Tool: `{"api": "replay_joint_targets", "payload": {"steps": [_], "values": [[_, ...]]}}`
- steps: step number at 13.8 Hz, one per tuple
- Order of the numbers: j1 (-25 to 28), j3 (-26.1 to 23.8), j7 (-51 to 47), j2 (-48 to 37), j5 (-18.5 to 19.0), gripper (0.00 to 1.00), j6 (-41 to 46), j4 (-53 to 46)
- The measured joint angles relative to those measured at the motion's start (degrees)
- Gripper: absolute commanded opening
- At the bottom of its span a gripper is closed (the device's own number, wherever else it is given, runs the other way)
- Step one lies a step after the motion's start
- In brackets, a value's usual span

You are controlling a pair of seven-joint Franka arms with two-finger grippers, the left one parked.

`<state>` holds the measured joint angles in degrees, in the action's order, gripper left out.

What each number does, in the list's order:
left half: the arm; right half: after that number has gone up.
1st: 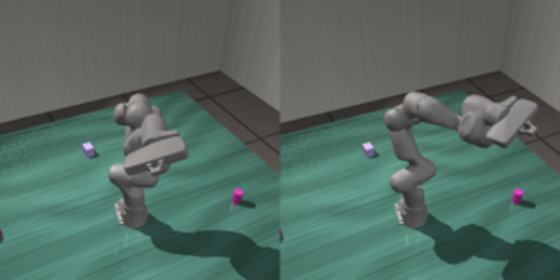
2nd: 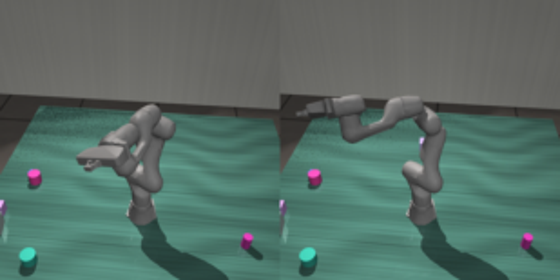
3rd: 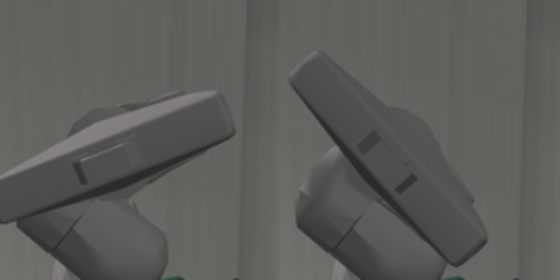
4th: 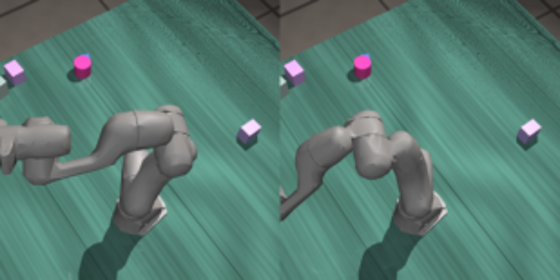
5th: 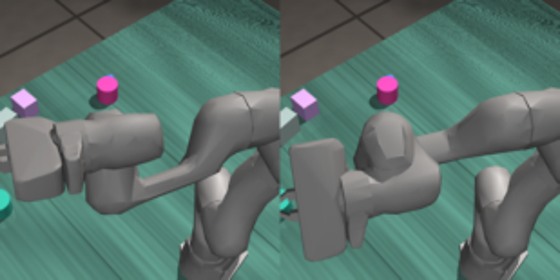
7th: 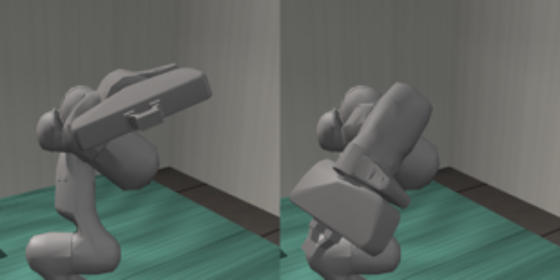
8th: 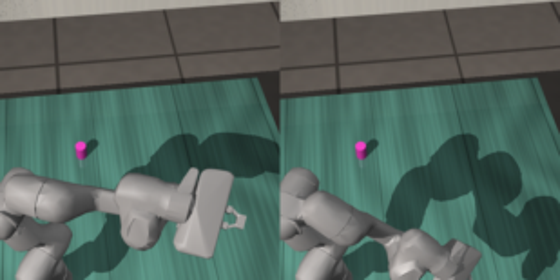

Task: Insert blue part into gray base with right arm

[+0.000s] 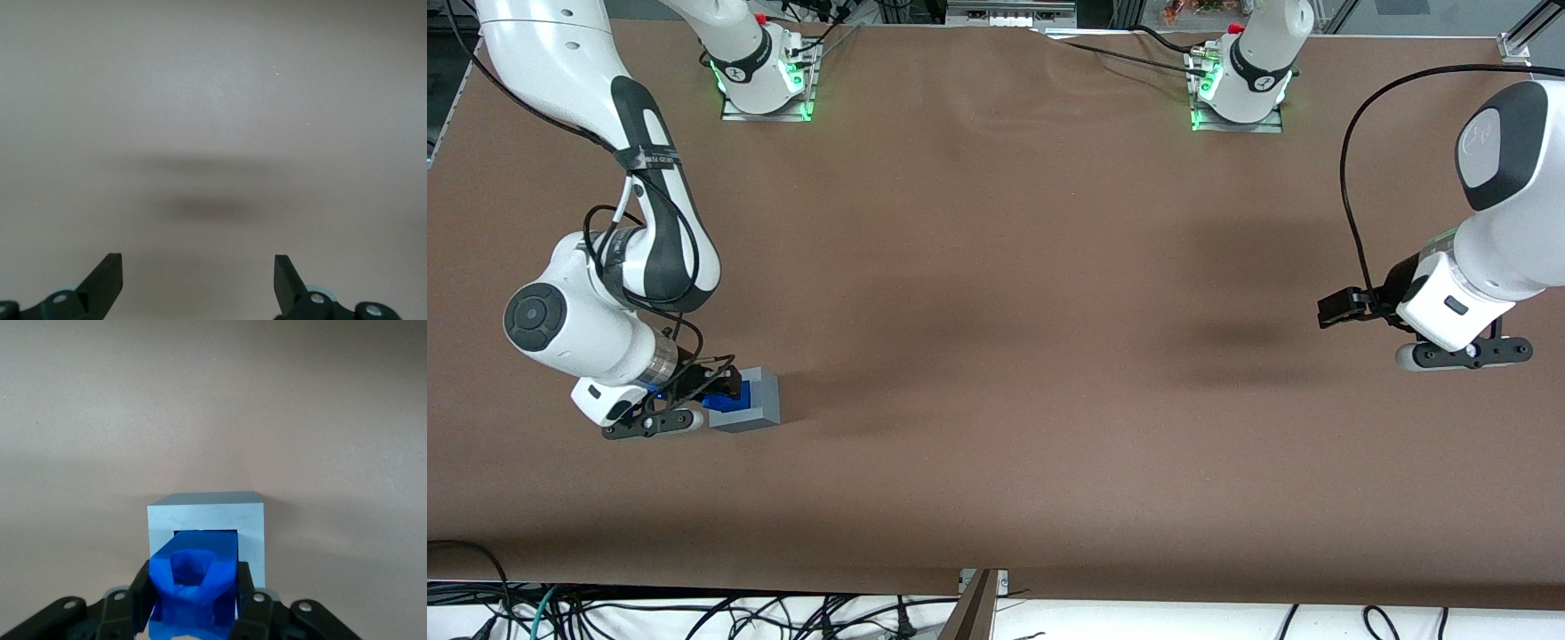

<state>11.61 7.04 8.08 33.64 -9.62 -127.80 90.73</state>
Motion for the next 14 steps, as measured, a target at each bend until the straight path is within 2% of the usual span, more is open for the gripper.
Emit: {"api": "replay_joint_targets", "payload": {"steps": [1, 2, 4, 9, 14], "values": [[0.00, -0.01, 0.00, 0.01, -0.17, 0.92, 0.00, 0.00], [0.01, -0.01, 0.00, 0.04, -0.86, 0.99, -0.02, 0.00], [0.01, -0.02, 0.02, 0.07, -2.18, 0.99, -0.12, -0.01], [0.01, 0.05, 0.03, -0.57, -2.44, 0.99, 1.49, -1.50], [-0.03, 1.58, 0.08, -9.86, -1.25, 0.99, 16.93, -4.59]]}}
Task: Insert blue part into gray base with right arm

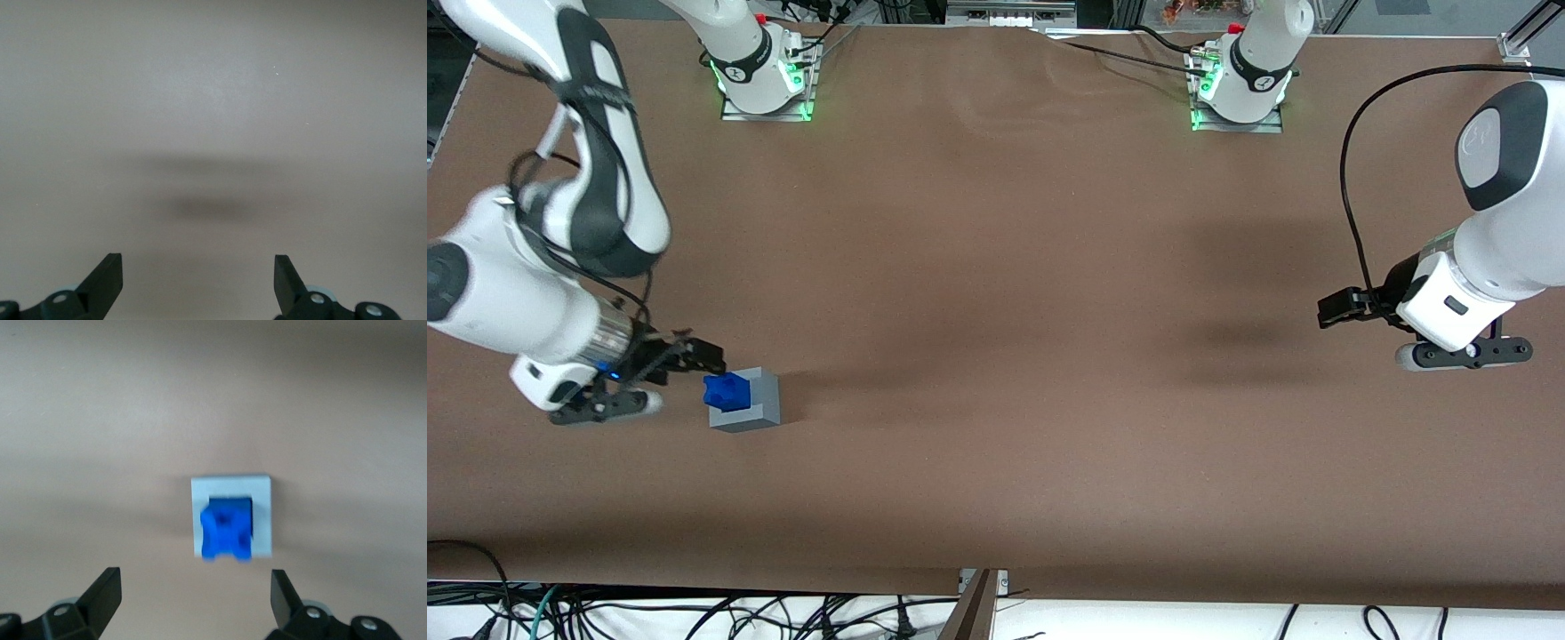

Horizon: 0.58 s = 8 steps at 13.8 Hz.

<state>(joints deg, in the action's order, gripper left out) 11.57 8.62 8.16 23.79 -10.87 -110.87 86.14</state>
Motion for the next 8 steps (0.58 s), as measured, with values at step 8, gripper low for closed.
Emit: {"api": "replay_joint_targets", "payload": {"steps": [8], "values": [[-0.10, 0.63, -2.08, -15.56, 6.09, 0.99, 21.22, 0.12]]}}
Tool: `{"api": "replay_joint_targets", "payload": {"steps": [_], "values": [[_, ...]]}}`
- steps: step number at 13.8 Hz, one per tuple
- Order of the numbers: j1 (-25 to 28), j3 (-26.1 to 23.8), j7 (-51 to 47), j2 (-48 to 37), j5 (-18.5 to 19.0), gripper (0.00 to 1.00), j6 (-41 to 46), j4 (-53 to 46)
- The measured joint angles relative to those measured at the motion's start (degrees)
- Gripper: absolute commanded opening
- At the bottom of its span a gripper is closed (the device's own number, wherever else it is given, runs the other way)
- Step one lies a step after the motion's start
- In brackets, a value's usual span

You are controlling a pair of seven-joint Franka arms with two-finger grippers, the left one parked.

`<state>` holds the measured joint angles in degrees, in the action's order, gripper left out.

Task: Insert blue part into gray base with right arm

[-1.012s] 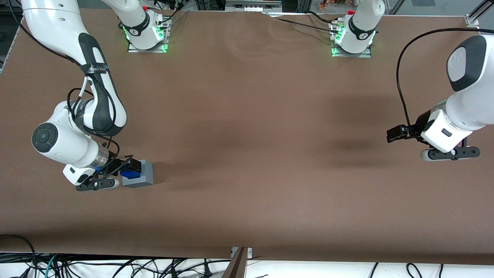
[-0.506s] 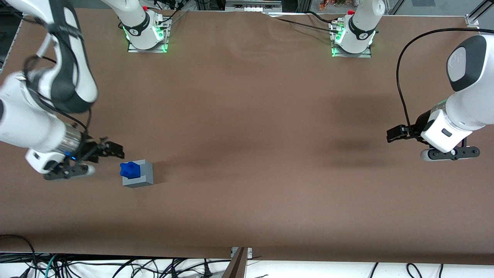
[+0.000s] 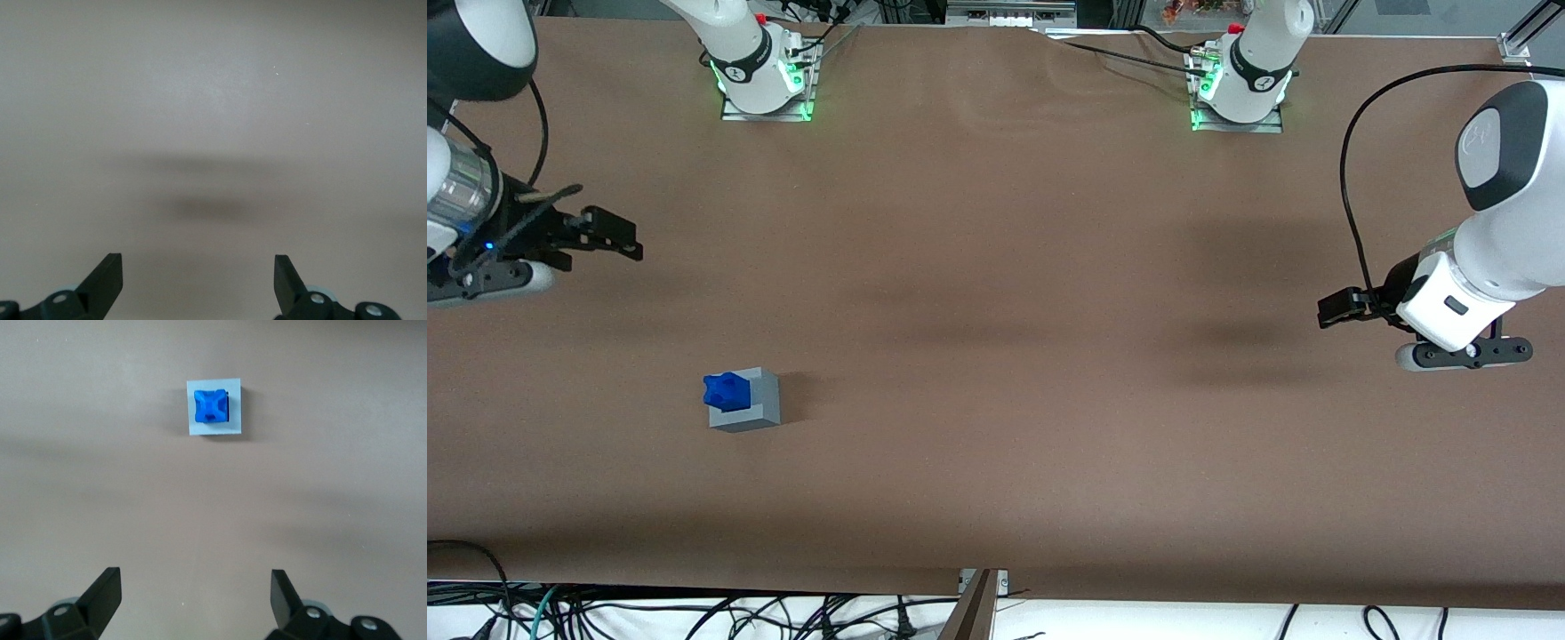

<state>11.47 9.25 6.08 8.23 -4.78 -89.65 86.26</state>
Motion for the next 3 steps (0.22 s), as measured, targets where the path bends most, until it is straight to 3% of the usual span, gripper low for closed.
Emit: {"api": "replay_joint_targets", "payload": {"steps": [3], "values": [[0.14, -0.33, -0.39, -0.33, 0.52, 0.99, 0.56, 0.31]]}}
